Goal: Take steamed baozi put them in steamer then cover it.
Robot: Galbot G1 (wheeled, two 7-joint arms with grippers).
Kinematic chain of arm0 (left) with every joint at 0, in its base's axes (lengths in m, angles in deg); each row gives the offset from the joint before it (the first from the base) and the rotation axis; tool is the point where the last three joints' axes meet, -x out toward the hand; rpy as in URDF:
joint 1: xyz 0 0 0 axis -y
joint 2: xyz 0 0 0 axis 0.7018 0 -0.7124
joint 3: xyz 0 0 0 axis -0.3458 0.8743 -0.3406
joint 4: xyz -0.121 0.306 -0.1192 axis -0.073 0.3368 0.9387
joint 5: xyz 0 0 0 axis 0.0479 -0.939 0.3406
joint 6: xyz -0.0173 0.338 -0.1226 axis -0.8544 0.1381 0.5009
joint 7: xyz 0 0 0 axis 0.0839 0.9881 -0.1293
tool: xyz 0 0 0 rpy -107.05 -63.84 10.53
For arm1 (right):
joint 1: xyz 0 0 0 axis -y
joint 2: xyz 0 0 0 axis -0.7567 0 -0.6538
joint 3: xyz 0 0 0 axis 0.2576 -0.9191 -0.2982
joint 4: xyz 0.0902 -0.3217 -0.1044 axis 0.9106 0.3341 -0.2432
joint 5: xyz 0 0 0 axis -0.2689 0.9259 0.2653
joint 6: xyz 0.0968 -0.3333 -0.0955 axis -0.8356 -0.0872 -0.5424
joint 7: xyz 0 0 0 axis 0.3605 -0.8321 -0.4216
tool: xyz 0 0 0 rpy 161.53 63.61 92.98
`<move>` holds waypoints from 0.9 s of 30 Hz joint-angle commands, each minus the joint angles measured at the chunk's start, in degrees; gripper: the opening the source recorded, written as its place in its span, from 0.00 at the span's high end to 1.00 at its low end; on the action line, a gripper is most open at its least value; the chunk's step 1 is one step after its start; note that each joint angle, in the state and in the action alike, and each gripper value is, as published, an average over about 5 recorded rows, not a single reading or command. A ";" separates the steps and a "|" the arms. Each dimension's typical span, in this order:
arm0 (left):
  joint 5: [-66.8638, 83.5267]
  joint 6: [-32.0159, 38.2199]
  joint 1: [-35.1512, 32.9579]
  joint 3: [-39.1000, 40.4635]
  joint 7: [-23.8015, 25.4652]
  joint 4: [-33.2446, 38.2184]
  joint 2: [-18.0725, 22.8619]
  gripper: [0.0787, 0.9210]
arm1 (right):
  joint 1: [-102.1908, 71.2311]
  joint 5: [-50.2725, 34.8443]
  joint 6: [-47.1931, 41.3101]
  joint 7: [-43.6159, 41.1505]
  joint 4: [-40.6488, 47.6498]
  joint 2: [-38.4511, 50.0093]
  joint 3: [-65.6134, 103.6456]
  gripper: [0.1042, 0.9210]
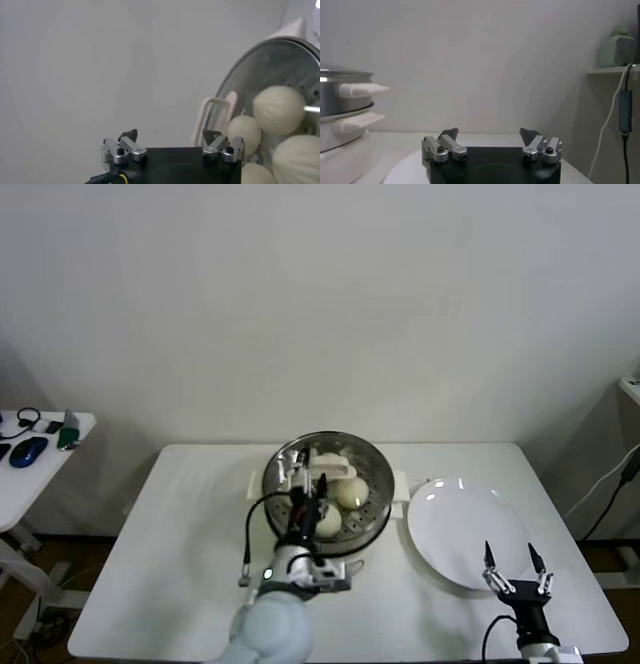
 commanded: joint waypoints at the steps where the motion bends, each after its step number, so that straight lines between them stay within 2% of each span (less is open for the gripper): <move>1: 40.75 17.10 -12.67 -24.30 -15.07 9.87 -3.07 0.12 | 0.33 0.55 -1.57 0.39 -0.95 -0.30 -1.67 0.12; 3: 49.32 21.38 -15.18 -31.38 -15.13 8.98 -2.58 0.12 | 0.39 1.13 -1.53 0.37 -0.95 -0.43 -1.81 0.12; 6: 61.87 32.33 -19.62 -40.22 -13.00 5.04 -2.17 0.12 | 0.47 1.66 -1.57 0.51 -0.85 -0.48 -1.69 0.12; 8: 68.71 38.87 -22.88 -44.36 -10.63 1.70 -2.18 0.12 | 0.42 1.88 -1.63 0.57 -0.53 -0.33 -1.53 0.12; 10: 74.04 42.58 -25.61 -46.28 -8.80 -1.53 -2.44 0.12 | 0.32 2.03 -1.58 0.57 -0.05 -0.08 -1.42 0.12; 14: 79.89 49.93 -28.74 -46.60 -6.90 -8.69 -2.72 0.12 | 0.24 2.27 -1.36 0.47 0.85 0.43 -1.22 0.12; 18: 80.53 55.16 -29.01 -45.12 -5.56 -14.50 -2.20 0.12 | 0.21 1.92 -0.73 0.23 1.24 0.80 -1.21 0.12; 22: 79.78 57.63 -27.89 -43.06 -4.14 -20.20 -1.14 0.12 | 0.34 1.55 -0.05 0.04 1.72 0.99 -1.42 0.12; 27: 78.22 58.54 -26.95 -41.84 -3.38 -23.79 -0.38 0.12 | 0.45 1.31 0.18 -0.15 2.15 1.13 -1.62 0.12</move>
